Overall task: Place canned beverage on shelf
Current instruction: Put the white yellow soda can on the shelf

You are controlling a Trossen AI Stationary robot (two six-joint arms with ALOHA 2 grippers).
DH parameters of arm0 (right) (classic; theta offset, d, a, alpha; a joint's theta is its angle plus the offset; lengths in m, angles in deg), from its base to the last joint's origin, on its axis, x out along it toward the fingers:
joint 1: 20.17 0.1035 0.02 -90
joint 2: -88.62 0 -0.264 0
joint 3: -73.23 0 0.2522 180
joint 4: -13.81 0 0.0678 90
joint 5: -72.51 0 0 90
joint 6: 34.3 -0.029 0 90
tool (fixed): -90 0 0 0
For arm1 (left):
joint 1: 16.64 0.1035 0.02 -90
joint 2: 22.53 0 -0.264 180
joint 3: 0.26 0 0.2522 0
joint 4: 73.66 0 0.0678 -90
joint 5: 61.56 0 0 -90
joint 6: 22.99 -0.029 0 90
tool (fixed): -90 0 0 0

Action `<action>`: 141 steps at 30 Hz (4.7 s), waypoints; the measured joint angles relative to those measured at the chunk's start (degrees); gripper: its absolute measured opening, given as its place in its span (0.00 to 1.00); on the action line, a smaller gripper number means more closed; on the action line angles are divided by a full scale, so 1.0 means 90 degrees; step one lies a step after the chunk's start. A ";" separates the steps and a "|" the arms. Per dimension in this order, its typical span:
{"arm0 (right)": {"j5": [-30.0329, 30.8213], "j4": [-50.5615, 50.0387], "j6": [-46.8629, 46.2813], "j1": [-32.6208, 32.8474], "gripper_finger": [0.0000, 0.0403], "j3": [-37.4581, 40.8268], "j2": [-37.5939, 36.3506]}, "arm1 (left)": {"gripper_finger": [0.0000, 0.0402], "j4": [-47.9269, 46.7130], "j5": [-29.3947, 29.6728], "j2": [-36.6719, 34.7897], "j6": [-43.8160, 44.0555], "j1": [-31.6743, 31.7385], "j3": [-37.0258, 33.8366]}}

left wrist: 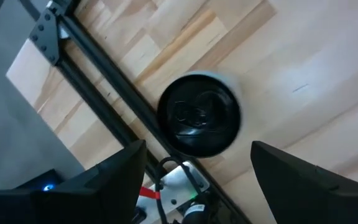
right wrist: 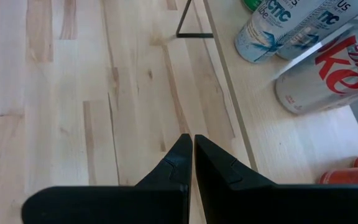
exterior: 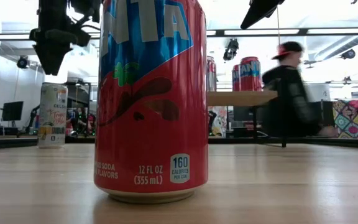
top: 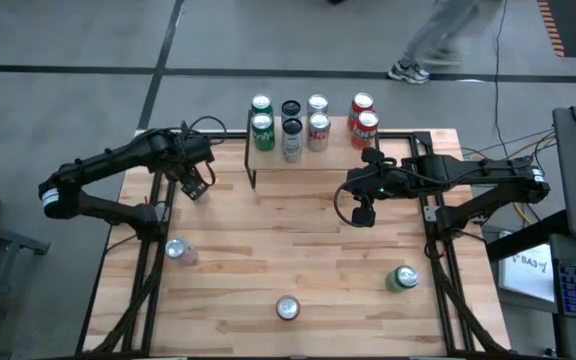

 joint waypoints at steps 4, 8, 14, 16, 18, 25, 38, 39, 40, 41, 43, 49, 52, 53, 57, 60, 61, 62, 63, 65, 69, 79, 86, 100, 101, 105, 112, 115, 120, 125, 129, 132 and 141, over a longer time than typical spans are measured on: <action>-0.0001 -0.0002 0.0002 -0.0001 0.02 0.0000 0.0000 | 0.68 0.0052 0.0074 -0.0012 0.0040 0.0002 -0.0203; 0.0000 -0.0002 0.0000 0.0000 0.02 0.0000 0.0000 | 0.68 0.0282 0.0075 -0.0012 0.0010 0.0002 -0.0279; -0.0001 -0.0001 0.0000 0.0000 0.02 0.0000 0.0000 | 0.68 0.0459 0.0074 -0.0015 -0.0071 0.0002 -0.0256; 0.0001 -0.0002 0.0000 -0.0001 0.02 0.0000 0.0000 | 0.68 0.0455 0.0073 -0.0017 -0.0022 0.0006 -0.0259; 0.0001 -0.0002 0.0000 0.0000 0.02 0.0000 0.0000 | 0.68 0.0461 0.0073 -0.0016 0.0002 0.0009 -0.0267; -0.0001 -0.0003 0.0000 0.0000 0.02 0.0063 0.0000 | 0.68 0.0583 0.0175 -0.0011 0.0067 0.0021 -0.0267; -0.0001 -0.0010 0.0059 -0.0002 0.02 0.0151 0.0000 | 0.75 0.1044 0.0205 -0.0024 0.0020 0.0043 -0.0908; -0.0001 -0.0010 0.0061 -0.0001 0.02 0.0151 0.0000 | 0.75 0.1143 0.0213 -0.0024 0.0017 0.0043 -0.0986; -0.0001 -0.0010 0.0061 -0.0002 0.02 0.0151 0.0000 | 0.75 0.1245 0.0217 -0.0024 0.0017 0.0048 -0.1069; -0.0001 -0.0007 0.0063 0.0000 0.02 0.0151 0.0000 | 0.75 0.1324 0.0221 -0.0024 0.0016 0.0050 -0.1152; -0.0001 -0.0008 0.0068 -0.0001 0.02 0.0151 0.0000 | 0.75 0.1482 0.0236 -0.0028 0.0017 0.0048 -0.1308; -0.0001 -0.0002 0.0075 -0.0001 0.02 0.0151 0.0000 | 0.75 0.2098 0.0228 -0.0036 -0.0038 0.0048 -0.1697; -0.0001 0.0000 0.0063 -0.0002 0.02 0.0151 0.0000 | 0.73 0.2270 0.0140 0.0009 -0.0175 0.0048 -0.1756; -0.0001 0.0000 0.0063 0.0000 0.02 0.0151 0.0000 | 0.72 0.2337 0.0115 -0.0001 -0.0222 0.0048 -0.1752; -0.0001 0.0004 0.0061 -0.0001 0.02 0.0153 0.0000 | 0.64 0.2345 0.0146 0.0017 -0.0319 0.0048 -0.1753; 0.0000 0.0008 0.0078 -0.0001 0.02 0.0153 0.0000 | 0.61 0.2343 0.0166 0.0022 -0.0320 0.0048 -0.1756; -0.0001 0.0012 0.0115 -0.0002 0.02 0.0153 0.0000 | 0.61 0.2343 0.0167 0.0022 -0.0324 0.0042 -0.1756; -0.0001 0.0012 0.0129 -0.0002 0.02 0.0153 0.0000 | 0.61 0.2343 0.0171 0.0019 -0.0356 0.0041 -0.1756; -0.0001 0.0012 0.0150 -0.0002 0.02 0.0153 0.0000 | 0.61 0.2342 0.0173 0.0011 -0.0377 0.0041 -0.1755; -0.0001 0.0016 0.0172 0.0000 0.02 0.0159 0.0000 | 0.61 0.2324 0.0170 0.0010 -0.0392 0.0041 -0.1738; -0.0004 0.0019 0.0172 0.0000 0.02 0.0238 -0.0005 | 0.61 0.2298 0.0167 -0.0004 -0.0488 -0.0016 -0.1519; -0.0028 0.0358 0.0002 0.0061 0.02 0.0786 -0.0187 | 0.61 0.2236 0.0010 -0.0039 -0.0722 -0.0922 -0.0438; -0.0709 0.1863 0.0096 0.0176 0.02 0.1713 -0.0488 | 0.61 0.2154 -0.0015 -0.0039 -0.0346 -0.1939 0.0134; -0.1011 0.4455 0.0215 0.0291 0.02 0.3138 -0.0260 | 0.61 0.3261 0.0136 0.0634 0.0414 -0.3884 0.0943; -0.1012 0.4576 0.0270 0.0314 0.02 0.3148 -0.0242 | 0.61 0.3379 0.0156 0.0754 0.0421 -0.3949 0.0978; -0.1009 0.4901 0.0412 0.0448 0.02 0.3151 -0.0204 | 0.61 0.3473 0.0215 0.1298 0.0478 -0.4108 0.1198; -0.1009 0.5254 0.0387 0.0769 0.02 0.3152 -0.0202 | 0.61 0.3457 0.0280 0.2326 0.0344 -0.4301 0.1884; -0.1009 0.5268 0.0386 0.0901 0.02 0.3152 -0.0202 | 0.61 0.3237 0.0206 0.2659 0.0310 -0.4327 0.2308; -0.1009 0.5265 0.0393 0.1149 0.02 0.3152 -0.0202 | 0.61 0.2952 0.0199 0.3078 0.0382 -0.4493 0.2863; -0.1005 0.5263 0.0391 0.1396 0.02 0.3152 -0.0202 | 0.61 0.2965 0.0175 0.3304 0.0597 -0.4665 0.3031; -0.0957 0.5265 0.0352 0.1625 0.02 0.3152 -0.0202 | 0.61 0.2964 0.0237 0.3425 0.0816 -0.4870 0.3031; -0.0953 0.5332 0.0355 0.1736 0.02 0.3156 -0.0202 | 0.61 0.3016 0.0306 0.3502 0.0976 -0.5047 0.3031; -0.0944 0.5788 0.0611 0.1848 0.02 0.3157 -0.0202 | 0.61 0.3142 0.0336 0.3690 0.1046 -0.5203 0.3031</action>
